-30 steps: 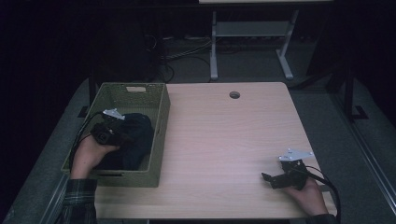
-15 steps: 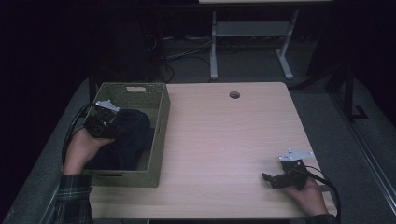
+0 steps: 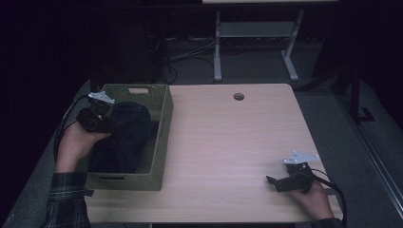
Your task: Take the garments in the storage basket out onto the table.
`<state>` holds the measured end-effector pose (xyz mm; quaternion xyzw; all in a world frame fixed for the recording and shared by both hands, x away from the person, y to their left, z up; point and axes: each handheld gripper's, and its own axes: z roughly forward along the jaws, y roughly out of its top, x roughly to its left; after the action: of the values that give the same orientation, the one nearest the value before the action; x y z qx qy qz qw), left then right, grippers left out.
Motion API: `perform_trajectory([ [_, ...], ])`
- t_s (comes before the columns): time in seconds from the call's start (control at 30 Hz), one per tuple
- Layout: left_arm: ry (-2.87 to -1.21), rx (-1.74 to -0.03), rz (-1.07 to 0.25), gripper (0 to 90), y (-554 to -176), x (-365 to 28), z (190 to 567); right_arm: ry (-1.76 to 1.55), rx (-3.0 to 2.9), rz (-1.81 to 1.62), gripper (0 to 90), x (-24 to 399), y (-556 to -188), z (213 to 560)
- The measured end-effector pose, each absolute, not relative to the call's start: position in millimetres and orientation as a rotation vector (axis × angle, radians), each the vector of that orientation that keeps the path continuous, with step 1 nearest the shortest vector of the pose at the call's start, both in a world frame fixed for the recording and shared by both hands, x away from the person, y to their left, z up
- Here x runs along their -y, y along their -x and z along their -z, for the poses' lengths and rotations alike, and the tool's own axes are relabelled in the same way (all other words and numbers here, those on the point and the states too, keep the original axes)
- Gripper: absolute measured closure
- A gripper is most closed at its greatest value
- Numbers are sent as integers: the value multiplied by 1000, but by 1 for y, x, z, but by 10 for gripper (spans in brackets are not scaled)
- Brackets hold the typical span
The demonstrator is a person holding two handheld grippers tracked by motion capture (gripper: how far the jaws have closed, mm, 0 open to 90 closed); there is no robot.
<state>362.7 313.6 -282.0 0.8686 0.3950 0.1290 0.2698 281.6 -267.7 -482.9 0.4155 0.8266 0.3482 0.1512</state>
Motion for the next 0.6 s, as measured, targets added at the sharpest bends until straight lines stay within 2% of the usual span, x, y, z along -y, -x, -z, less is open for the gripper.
perform_trajectory([
  [0.6, -2300, -992, -419, 763, -360, -301, 230, -1194, -2372, -1000, 13, 268, -281, 483],
])
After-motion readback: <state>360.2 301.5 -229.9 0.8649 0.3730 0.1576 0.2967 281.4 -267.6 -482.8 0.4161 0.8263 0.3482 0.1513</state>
